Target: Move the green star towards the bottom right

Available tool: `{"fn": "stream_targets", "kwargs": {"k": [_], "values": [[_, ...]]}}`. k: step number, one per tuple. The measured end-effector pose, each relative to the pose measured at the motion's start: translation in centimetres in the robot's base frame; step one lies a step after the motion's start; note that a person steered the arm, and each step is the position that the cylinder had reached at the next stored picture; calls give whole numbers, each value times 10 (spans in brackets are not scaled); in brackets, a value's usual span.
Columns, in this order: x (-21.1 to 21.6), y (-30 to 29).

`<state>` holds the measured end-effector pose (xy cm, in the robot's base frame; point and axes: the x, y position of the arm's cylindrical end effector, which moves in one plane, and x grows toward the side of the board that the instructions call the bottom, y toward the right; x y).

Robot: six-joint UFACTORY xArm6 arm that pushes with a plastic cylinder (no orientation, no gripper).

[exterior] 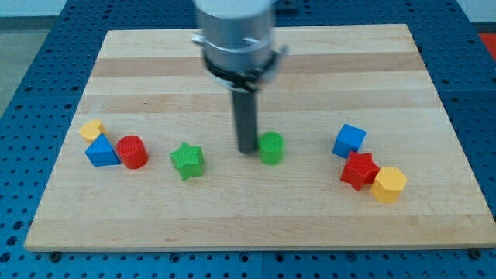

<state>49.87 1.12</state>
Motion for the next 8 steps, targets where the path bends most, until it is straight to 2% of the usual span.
{"fn": "stream_targets", "kwargs": {"k": [1,2,4,5,6,7,8], "values": [[28,71],[32,82],[89,-60],[68,-179],[57,-218],[13,-183],[4,-135]]}}
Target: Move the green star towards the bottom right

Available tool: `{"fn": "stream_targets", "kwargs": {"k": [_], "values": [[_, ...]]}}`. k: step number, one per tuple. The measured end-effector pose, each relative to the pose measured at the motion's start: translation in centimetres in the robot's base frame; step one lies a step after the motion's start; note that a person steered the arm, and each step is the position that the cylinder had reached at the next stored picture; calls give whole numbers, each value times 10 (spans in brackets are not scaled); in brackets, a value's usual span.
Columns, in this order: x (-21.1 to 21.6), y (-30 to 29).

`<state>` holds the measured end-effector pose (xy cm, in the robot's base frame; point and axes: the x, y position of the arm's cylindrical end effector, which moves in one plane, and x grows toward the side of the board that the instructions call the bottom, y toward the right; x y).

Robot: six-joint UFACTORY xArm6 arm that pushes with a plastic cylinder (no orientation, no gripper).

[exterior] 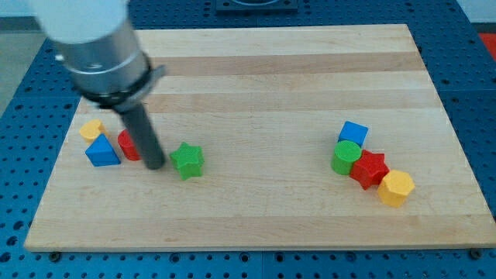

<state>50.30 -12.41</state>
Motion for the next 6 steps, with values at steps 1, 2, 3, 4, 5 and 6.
{"fn": "stream_targets", "kwargs": {"k": [1,2,3,4,5,6], "values": [[0,91],[5,128],[17,84],[30,164],[29,219],[36,136]]}}
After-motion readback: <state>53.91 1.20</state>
